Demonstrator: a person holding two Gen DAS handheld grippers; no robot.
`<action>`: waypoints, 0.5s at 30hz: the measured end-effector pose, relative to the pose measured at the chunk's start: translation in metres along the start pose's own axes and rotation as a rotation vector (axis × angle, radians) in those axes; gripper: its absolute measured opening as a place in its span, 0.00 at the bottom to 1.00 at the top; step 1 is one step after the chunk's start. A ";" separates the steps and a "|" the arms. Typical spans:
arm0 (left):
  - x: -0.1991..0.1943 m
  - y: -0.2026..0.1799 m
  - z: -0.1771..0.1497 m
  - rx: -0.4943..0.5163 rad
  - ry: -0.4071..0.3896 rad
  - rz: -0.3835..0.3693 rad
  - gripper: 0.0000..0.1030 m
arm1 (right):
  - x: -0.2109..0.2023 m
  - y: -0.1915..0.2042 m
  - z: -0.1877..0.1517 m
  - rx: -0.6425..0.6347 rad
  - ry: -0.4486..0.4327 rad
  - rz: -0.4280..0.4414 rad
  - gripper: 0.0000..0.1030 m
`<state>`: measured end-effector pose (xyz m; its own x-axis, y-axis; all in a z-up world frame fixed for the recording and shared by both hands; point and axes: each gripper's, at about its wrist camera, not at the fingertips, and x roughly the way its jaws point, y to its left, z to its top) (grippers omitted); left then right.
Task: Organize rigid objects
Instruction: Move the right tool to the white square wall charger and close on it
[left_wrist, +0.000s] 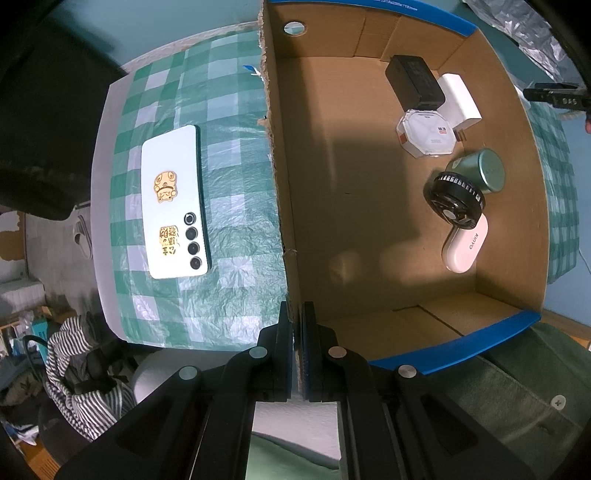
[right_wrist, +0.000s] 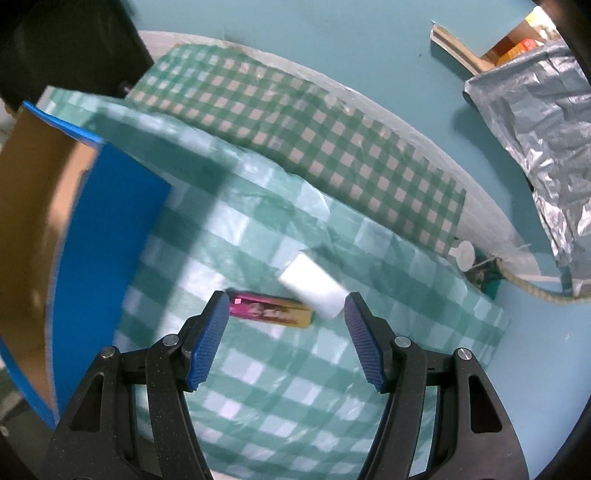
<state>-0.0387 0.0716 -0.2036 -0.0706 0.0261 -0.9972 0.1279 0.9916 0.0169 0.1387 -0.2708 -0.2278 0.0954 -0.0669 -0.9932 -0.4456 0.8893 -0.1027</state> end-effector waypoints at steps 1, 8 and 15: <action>0.000 0.000 0.000 -0.001 0.000 0.000 0.04 | 0.007 -0.001 0.000 -0.023 0.010 -0.014 0.64; 0.000 0.002 0.001 -0.011 0.000 -0.004 0.04 | 0.032 -0.003 -0.001 -0.097 0.042 -0.057 0.64; -0.001 0.003 0.001 -0.021 -0.001 -0.007 0.04 | 0.054 -0.009 0.004 -0.103 0.096 -0.050 0.48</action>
<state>-0.0374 0.0740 -0.2026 -0.0706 0.0188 -0.9973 0.1062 0.9943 0.0112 0.1511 -0.2807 -0.2806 0.0362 -0.1577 -0.9868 -0.5317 0.8331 -0.1526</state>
